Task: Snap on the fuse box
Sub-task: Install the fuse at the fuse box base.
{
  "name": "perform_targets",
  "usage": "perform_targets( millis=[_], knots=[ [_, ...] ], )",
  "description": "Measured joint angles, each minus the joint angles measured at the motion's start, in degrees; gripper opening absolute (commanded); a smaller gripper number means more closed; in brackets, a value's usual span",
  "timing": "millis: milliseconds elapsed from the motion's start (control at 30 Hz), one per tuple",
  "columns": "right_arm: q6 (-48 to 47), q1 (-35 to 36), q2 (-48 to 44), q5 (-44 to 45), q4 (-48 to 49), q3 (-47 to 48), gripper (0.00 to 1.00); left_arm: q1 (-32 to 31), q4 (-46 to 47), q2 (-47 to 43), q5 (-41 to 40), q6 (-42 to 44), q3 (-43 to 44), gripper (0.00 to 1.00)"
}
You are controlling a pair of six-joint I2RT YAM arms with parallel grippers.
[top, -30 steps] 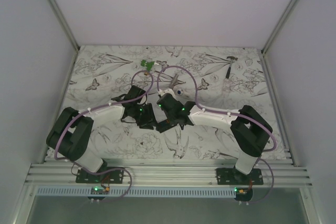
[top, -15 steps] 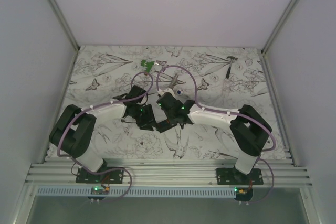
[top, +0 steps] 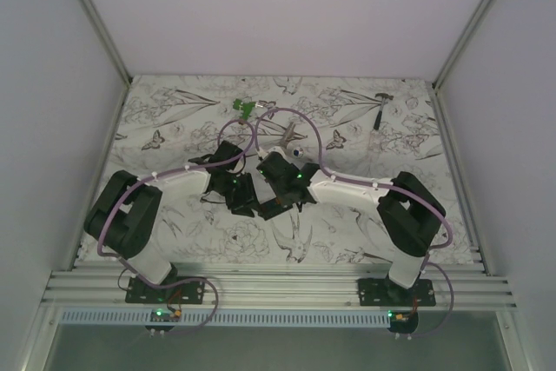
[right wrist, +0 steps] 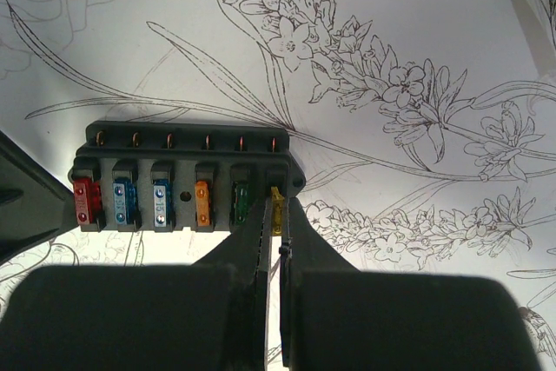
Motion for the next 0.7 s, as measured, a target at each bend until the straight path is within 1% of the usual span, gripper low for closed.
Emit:
perform_targets(
  millis=[333, 700],
  knots=[
    [0.0, -0.3, -2.2, -2.3, -1.3, -1.4, 0.01, 0.0, 0.0, 0.0, 0.0, -0.1, 0.0, 0.35],
    [0.5, -0.4, -1.9, -2.9, -2.0, -1.4, 0.02, 0.0, 0.0, -0.9, -1.1, -2.9, -0.5, 0.35]
  ],
)
